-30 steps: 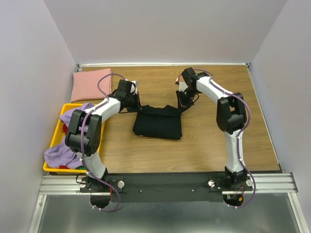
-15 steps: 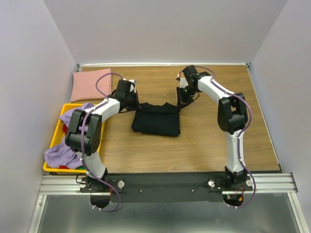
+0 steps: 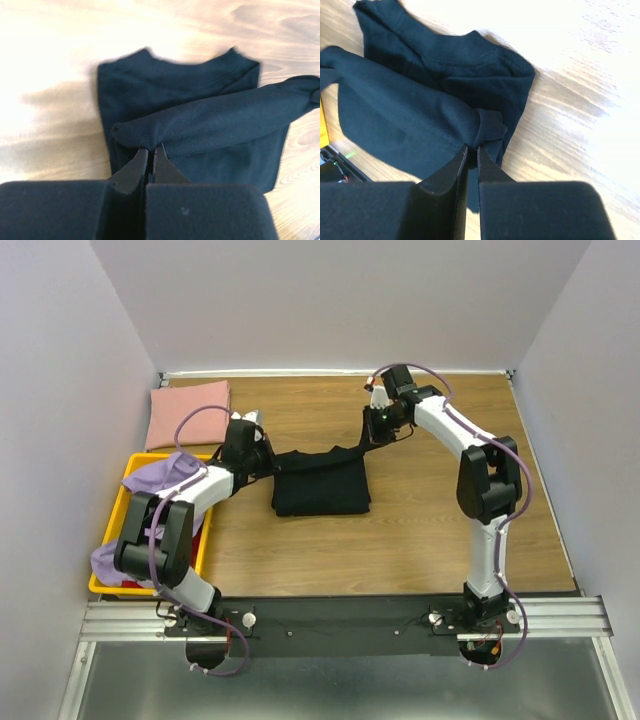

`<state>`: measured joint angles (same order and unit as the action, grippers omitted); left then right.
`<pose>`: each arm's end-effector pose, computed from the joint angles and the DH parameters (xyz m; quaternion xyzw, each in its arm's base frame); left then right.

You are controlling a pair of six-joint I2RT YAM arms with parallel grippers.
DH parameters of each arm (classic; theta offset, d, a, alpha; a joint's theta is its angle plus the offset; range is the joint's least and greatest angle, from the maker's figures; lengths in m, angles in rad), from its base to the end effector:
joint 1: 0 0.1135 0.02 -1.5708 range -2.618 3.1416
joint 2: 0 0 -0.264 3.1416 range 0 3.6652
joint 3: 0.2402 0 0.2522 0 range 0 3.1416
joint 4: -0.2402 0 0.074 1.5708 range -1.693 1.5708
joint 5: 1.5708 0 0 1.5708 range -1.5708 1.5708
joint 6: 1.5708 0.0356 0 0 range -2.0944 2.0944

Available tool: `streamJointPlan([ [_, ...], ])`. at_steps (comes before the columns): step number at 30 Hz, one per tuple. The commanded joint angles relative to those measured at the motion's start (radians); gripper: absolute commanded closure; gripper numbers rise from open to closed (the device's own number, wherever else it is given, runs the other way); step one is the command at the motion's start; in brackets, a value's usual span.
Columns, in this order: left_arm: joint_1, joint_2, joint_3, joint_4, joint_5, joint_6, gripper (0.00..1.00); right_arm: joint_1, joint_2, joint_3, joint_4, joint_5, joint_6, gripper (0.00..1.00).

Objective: Fold and stack the t-shirts
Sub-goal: Fold the tshirt

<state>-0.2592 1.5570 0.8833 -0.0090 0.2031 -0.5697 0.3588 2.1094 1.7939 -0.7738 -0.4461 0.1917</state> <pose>0.3168 -0.0914 0.2029 -0.0959 0.8943 -0.2559 0.3543 0.4216 0.1745 0.2271 -0.1316 0.9394 0.2699 0.1654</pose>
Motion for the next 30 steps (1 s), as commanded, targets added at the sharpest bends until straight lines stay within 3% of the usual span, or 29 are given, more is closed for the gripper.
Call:
streamJointPlan([
  [1,0.023,0.051,-0.056,0.121,-0.010,-0.070,1.00,-0.007,0.031,-0.047,0.105,-0.011,0.025,0.84],
  [9,0.031,0.100,-0.035,0.190,-0.013,-0.067,1.00,-0.007,0.047,-0.062,0.183,0.041,0.040,0.84],
  [11,0.031,0.100,-0.020,0.184,-0.013,-0.055,0.97,-0.007,0.040,-0.062,0.183,0.040,0.046,0.72],
  [12,0.031,0.091,-0.012,0.176,-0.008,-0.038,0.86,-0.007,0.029,-0.074,0.185,0.043,0.051,0.61],
  [14,0.031,0.069,-0.014,0.169,-0.004,-0.029,0.69,-0.007,-0.030,-0.097,0.203,0.061,0.058,0.54],
  [15,0.029,0.037,-0.023,0.159,-0.007,-0.025,0.54,-0.007,-0.058,-0.125,0.211,0.082,0.064,0.47],
  [18,0.028,-0.061,-0.046,0.136,-0.030,-0.024,0.44,-0.007,-0.162,-0.181,0.266,0.099,0.086,0.43],
  [24,0.006,-0.277,-0.132,0.103,-0.022,0.031,0.45,-0.007,-0.304,-0.376,0.418,-0.008,0.113,0.43],
  [27,-0.014,-0.302,-0.181,0.122,0.033,0.030,0.58,-0.007,-0.305,-0.450,0.520,-0.175,0.155,0.45],
  [28,-0.026,-0.295,-0.202,0.150,0.045,0.024,0.67,-0.007,-0.290,-0.468,0.559,-0.254,0.176,0.45],
  [30,-0.049,-0.250,-0.210,0.191,0.097,0.002,0.74,-0.007,-0.260,-0.523,0.744,-0.345,0.247,0.46],
])
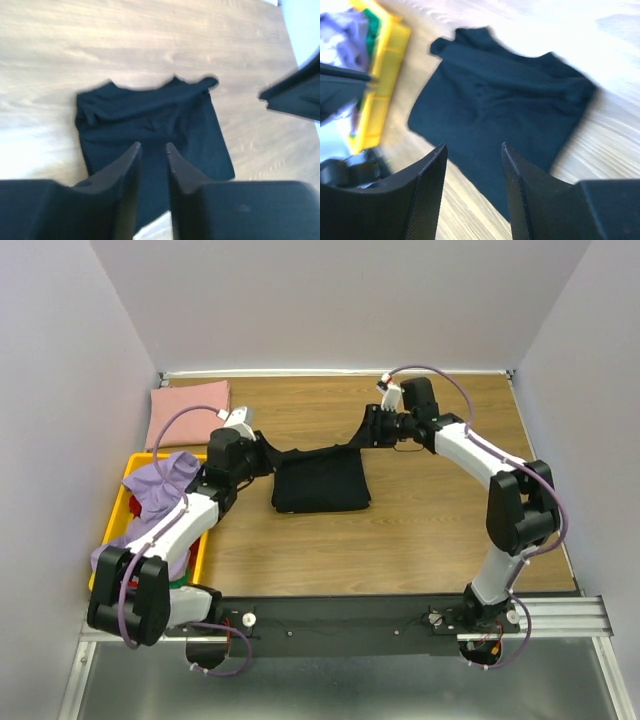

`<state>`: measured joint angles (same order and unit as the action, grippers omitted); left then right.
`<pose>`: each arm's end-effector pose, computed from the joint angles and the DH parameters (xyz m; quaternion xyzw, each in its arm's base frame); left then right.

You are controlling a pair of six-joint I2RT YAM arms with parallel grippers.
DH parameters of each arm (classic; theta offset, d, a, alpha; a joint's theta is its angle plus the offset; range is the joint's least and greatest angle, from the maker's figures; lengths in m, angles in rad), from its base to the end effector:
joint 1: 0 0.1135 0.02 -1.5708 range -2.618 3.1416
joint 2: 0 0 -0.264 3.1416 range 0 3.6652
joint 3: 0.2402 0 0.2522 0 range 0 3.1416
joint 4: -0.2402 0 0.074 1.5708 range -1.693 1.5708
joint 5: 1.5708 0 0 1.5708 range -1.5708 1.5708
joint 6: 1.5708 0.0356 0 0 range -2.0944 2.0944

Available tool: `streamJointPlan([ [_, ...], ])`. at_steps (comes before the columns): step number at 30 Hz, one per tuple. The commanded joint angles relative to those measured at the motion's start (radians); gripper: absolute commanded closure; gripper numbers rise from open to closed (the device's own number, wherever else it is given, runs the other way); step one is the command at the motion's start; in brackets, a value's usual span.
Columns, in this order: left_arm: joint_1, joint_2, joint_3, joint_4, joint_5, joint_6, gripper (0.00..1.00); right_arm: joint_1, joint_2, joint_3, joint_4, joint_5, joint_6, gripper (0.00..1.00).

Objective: Fold and stack the t-shirts
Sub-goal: Fold the tshirt

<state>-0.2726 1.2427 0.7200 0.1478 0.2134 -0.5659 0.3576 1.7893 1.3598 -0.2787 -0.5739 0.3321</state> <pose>0.2661 -0.0822 0.2533 -0.0608 0.8217 -0.3083 0.4754 0.3715 0.1595 0.2562 -0.1294 0.8697 0.3775 0.2904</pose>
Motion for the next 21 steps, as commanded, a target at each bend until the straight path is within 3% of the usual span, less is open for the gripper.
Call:
streamJointPlan([
  [1,-0.045,0.081,-0.045,0.048,0.101,-0.009,0.76,-0.006,0.079,-0.096,0.250,-0.237,0.125,0.46],
  [5,-0.059,0.182,-0.039,0.104,0.089,-0.026,0.82,-0.008,0.157,-0.096,0.384,-0.302,0.177,0.47],
  [15,0.019,0.507,0.203,0.122,0.109,-0.022,0.92,-0.019,0.399,0.084,0.392,-0.307,0.177,0.47],
  [21,0.062,0.626,0.302,0.127,0.104,-0.048,0.92,-0.072,0.456,0.153,0.394,-0.285,0.200,0.47],
])
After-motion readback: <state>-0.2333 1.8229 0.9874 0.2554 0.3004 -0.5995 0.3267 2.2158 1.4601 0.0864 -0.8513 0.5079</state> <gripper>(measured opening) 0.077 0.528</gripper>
